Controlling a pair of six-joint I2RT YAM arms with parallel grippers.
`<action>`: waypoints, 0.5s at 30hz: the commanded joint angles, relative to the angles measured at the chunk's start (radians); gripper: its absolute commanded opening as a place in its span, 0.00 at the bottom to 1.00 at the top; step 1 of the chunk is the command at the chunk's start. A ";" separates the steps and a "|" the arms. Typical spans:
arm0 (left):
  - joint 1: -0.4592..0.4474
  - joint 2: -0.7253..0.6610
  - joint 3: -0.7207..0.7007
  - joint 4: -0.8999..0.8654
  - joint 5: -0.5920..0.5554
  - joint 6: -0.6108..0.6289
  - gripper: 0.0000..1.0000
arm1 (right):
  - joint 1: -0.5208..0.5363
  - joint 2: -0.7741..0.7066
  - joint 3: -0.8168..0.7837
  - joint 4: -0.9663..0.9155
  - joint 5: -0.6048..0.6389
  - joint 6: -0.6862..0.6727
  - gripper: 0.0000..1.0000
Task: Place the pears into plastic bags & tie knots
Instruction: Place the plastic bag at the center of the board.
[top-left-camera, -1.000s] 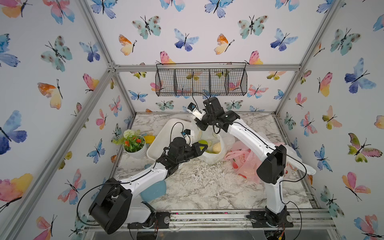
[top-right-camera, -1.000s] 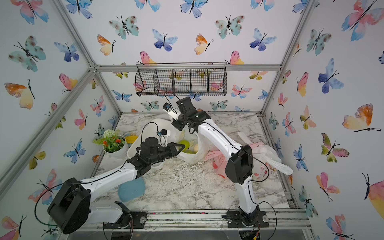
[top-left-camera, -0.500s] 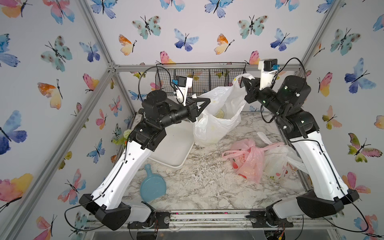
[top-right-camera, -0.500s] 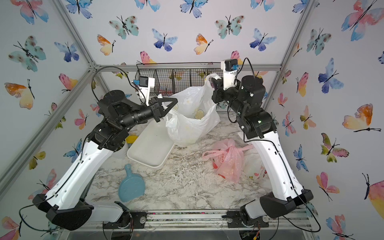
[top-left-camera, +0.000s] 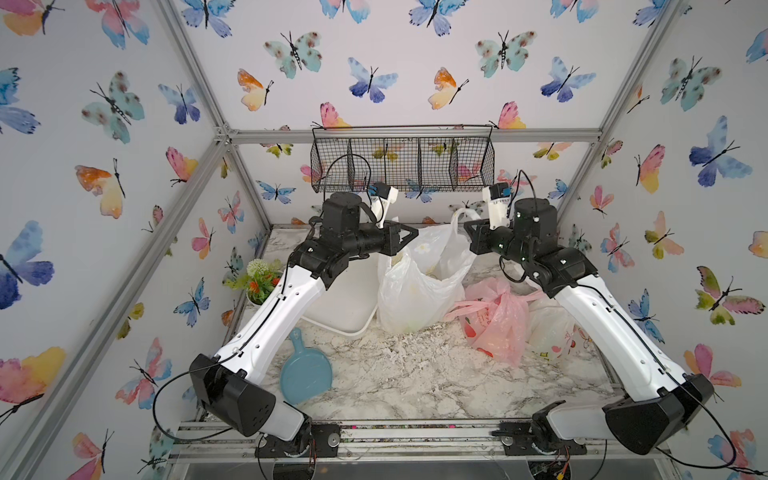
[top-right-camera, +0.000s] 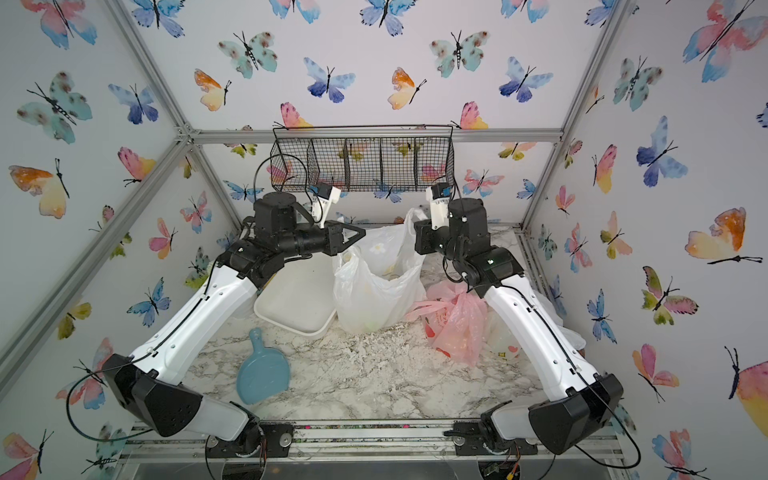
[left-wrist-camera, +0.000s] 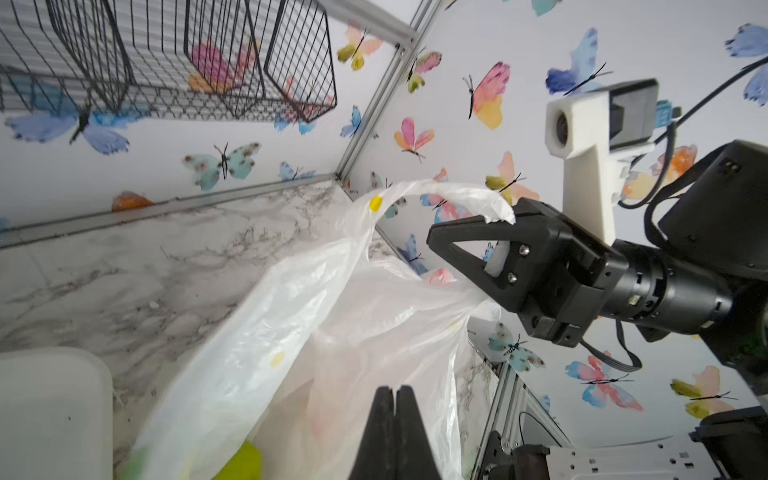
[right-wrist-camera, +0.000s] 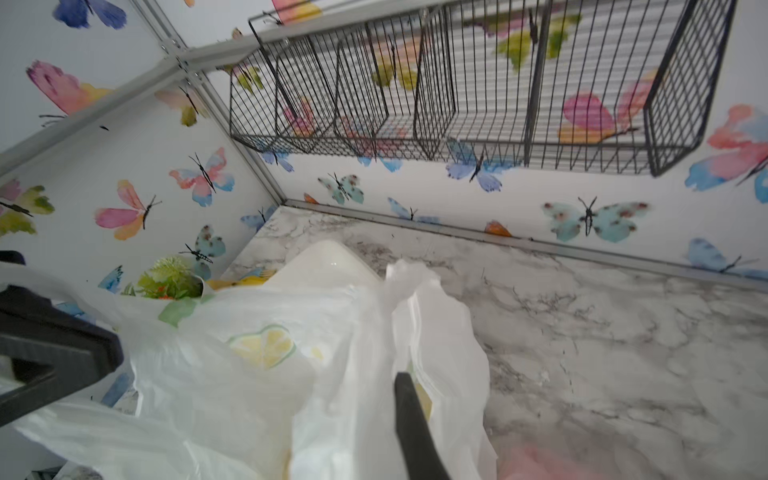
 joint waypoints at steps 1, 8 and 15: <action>0.006 -0.039 0.009 0.040 0.038 -0.025 0.01 | -0.001 -0.008 0.005 -0.006 0.014 -0.003 0.12; -0.009 -0.083 -0.005 0.048 0.017 -0.028 0.02 | 0.000 0.044 0.225 -0.168 0.056 -0.097 0.41; -0.009 -0.083 0.001 0.061 0.017 -0.034 0.08 | 0.090 0.058 0.357 -0.256 -0.127 -0.173 0.57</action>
